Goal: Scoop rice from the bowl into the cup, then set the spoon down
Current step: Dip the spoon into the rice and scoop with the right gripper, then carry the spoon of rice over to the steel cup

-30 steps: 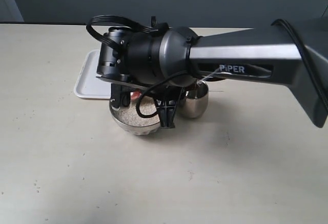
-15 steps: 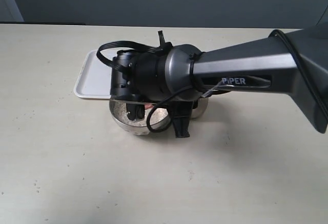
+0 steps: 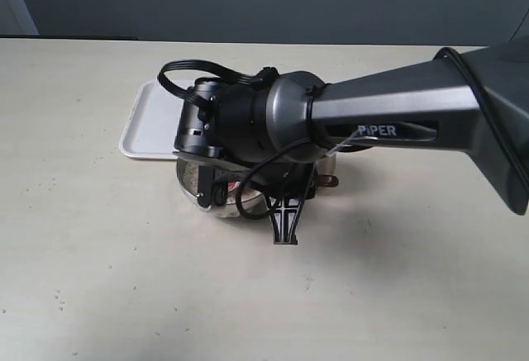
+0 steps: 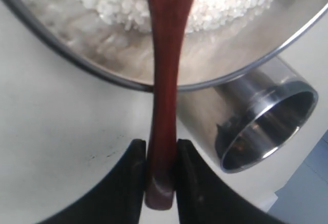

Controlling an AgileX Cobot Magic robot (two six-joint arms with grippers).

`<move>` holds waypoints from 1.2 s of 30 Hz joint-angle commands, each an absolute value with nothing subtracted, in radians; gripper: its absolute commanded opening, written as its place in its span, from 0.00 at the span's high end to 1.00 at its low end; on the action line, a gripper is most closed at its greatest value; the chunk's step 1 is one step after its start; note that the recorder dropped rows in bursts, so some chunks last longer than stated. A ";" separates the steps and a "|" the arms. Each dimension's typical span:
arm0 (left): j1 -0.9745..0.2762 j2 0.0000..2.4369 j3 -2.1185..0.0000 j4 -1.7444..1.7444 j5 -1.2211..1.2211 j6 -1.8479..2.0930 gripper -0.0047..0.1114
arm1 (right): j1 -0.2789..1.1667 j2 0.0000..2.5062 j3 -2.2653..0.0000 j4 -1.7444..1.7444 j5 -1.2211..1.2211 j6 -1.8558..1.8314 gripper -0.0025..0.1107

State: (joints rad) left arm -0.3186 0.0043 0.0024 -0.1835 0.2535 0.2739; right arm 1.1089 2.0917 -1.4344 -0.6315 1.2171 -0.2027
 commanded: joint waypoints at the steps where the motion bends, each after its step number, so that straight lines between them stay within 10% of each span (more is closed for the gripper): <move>1: -0.321 0.000 0.000 -0.187 0.239 0.272 0.96 | 1.104 2.087 -1.430 -0.596 1.221 -0.206 0.98; 36: -0.321 0.000 0.000 -0.184 0.239 0.272 0.96 | 0.995 1.977 -1.430 -0.421 1.221 -0.206 0.98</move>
